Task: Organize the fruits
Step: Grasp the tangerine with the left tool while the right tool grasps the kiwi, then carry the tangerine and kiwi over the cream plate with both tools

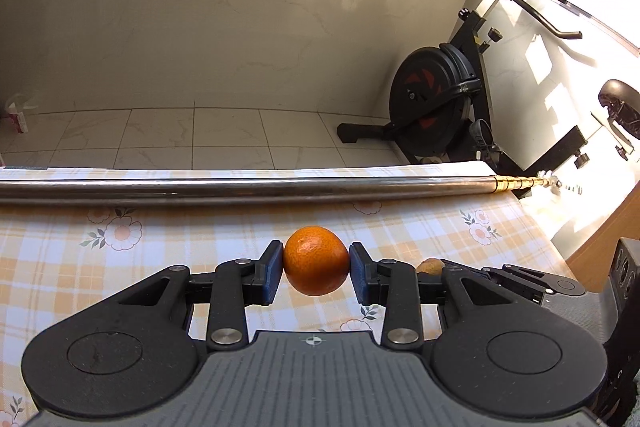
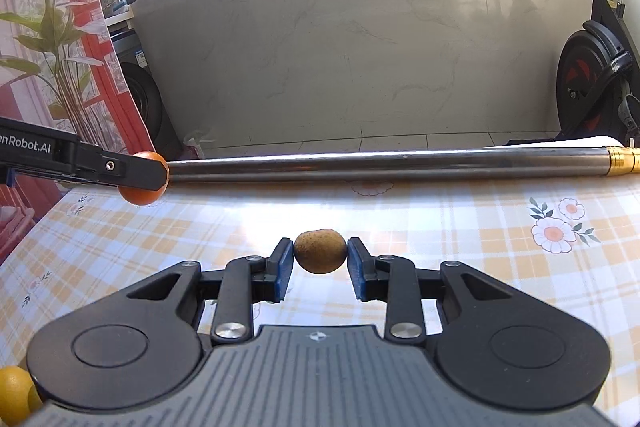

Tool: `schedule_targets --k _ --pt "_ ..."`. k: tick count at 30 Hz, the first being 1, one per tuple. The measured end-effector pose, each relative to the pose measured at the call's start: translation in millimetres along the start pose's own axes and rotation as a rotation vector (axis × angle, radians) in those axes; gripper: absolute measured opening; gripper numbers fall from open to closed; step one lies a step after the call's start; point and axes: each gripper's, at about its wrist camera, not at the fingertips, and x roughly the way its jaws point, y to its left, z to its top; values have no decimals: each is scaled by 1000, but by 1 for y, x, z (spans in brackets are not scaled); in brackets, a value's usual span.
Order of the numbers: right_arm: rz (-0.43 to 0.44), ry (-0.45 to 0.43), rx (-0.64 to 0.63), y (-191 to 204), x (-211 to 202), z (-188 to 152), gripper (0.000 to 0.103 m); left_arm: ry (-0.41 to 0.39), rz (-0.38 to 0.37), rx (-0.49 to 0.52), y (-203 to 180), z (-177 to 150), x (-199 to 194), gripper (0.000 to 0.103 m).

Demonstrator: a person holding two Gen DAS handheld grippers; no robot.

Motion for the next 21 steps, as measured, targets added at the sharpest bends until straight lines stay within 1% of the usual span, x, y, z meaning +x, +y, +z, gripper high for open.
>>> schedule_targets --k 7,11,13,17,21 --pt "55 -21 16 23 -54 8 32 -46 1 -47 14 -15 -77 38" --pt "77 -13 22 36 -78 8 32 -70 47 -22 20 -21 -118 38" --pt "90 -9 27 42 -90 7 32 -78 58 -21 22 -23 -136 38" --pt "110 6 33 54 -104 3 32 -73 51 -36 23 -30 -164 38" --pt "129 35 13 69 -113 -7 32 -61 51 -3 22 -44 -185 38"
